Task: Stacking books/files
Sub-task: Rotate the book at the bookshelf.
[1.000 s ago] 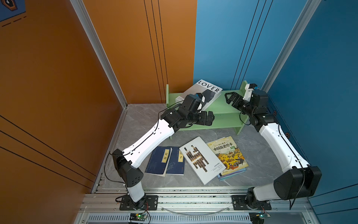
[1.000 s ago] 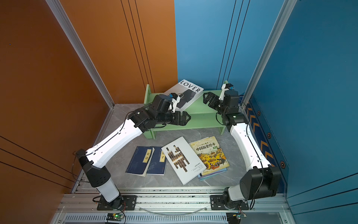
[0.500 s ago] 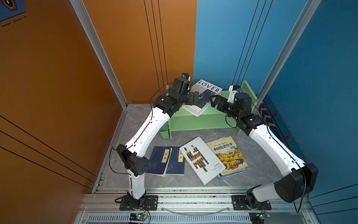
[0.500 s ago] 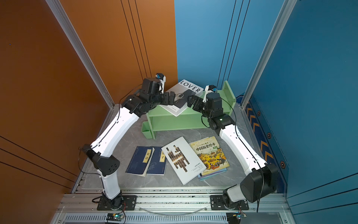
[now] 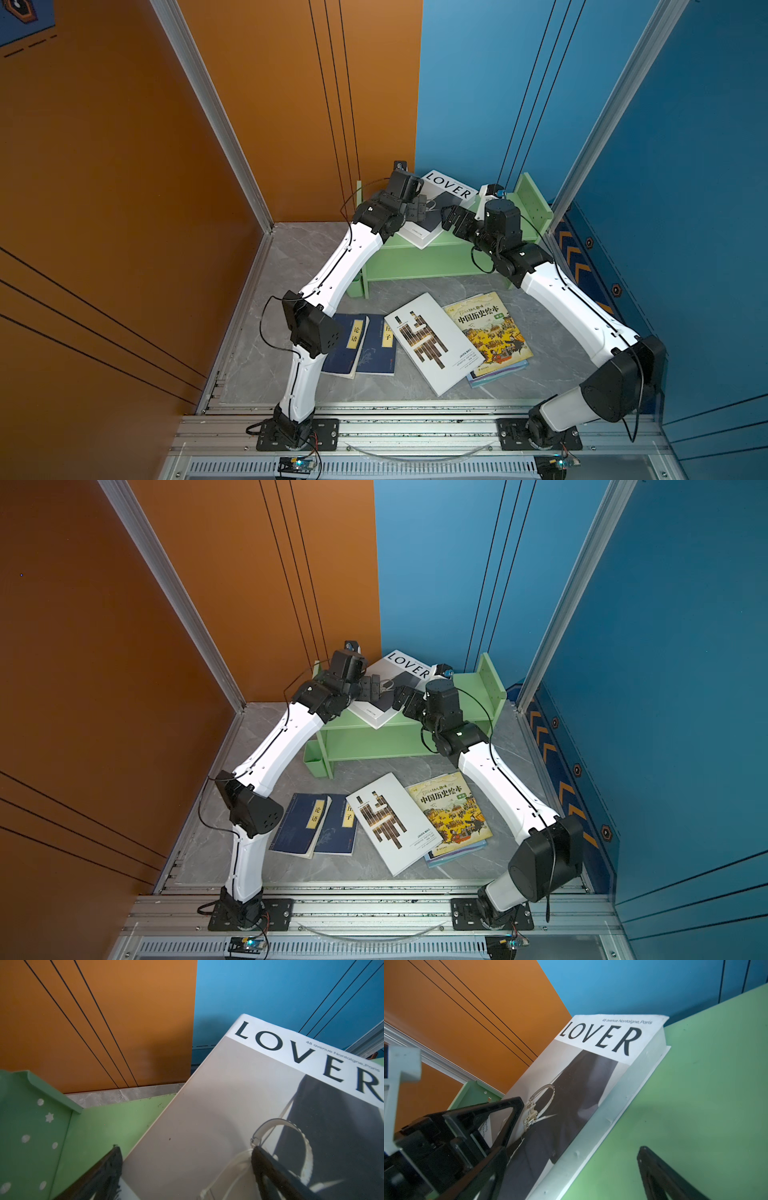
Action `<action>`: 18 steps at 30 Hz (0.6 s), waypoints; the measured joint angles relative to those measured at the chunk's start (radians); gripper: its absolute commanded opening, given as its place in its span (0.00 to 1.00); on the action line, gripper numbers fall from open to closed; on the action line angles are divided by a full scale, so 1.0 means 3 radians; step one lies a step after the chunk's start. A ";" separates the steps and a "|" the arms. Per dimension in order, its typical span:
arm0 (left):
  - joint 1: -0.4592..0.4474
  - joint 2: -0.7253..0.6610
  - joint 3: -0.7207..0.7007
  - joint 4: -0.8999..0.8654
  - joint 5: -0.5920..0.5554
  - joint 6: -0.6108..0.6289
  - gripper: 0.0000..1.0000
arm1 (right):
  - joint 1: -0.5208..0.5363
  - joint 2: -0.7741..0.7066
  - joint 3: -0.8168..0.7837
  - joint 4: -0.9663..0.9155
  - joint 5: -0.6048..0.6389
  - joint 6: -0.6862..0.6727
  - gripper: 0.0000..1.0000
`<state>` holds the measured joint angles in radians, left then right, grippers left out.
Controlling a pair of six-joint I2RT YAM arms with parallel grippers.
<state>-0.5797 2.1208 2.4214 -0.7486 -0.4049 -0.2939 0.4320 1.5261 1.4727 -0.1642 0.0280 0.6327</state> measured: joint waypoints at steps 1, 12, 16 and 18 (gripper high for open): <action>0.0006 0.0000 0.0000 0.0000 -0.0009 -0.0005 0.98 | 0.0000 0.0014 0.0022 -0.0001 0.0009 0.0000 1.00; 0.0251 0.0001 0.0009 -0.0104 0.0278 -0.0305 0.98 | 0.0000 0.0234 0.0146 -0.0014 0.0008 -0.0025 1.00; 0.0266 -0.0004 0.0009 -0.0146 0.0604 -0.0492 0.98 | -0.0006 0.0266 0.0226 -0.0014 -0.0010 -0.0025 1.00; 0.0267 -0.0019 0.0006 -0.0182 0.0788 -0.0562 0.98 | -0.0018 0.0267 0.0251 -0.0005 -0.0029 -0.0024 1.00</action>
<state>-0.4995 2.1151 2.4233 -0.8032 -0.1684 -0.4625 0.4267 1.6062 1.5478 -0.1658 0.0193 0.6254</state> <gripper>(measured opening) 0.979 0.999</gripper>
